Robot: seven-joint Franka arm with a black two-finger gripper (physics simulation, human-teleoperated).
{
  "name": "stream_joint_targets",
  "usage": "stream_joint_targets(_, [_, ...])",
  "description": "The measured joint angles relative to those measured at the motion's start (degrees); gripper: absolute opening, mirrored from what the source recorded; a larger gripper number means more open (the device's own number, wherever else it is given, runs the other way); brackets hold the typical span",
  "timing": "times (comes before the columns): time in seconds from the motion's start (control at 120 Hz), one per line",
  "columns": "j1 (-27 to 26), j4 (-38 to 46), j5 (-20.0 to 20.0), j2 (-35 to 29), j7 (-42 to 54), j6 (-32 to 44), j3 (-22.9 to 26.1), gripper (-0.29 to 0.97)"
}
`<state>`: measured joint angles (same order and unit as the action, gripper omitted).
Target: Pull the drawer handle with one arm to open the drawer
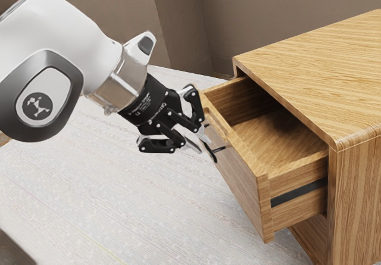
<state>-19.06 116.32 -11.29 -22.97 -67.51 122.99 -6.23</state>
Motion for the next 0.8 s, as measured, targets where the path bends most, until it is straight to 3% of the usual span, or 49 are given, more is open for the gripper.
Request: stream_joint_targets(0.8, [0.0,5.5,0.6,-6.5,-0.1,-0.6,-1.3,0.01])
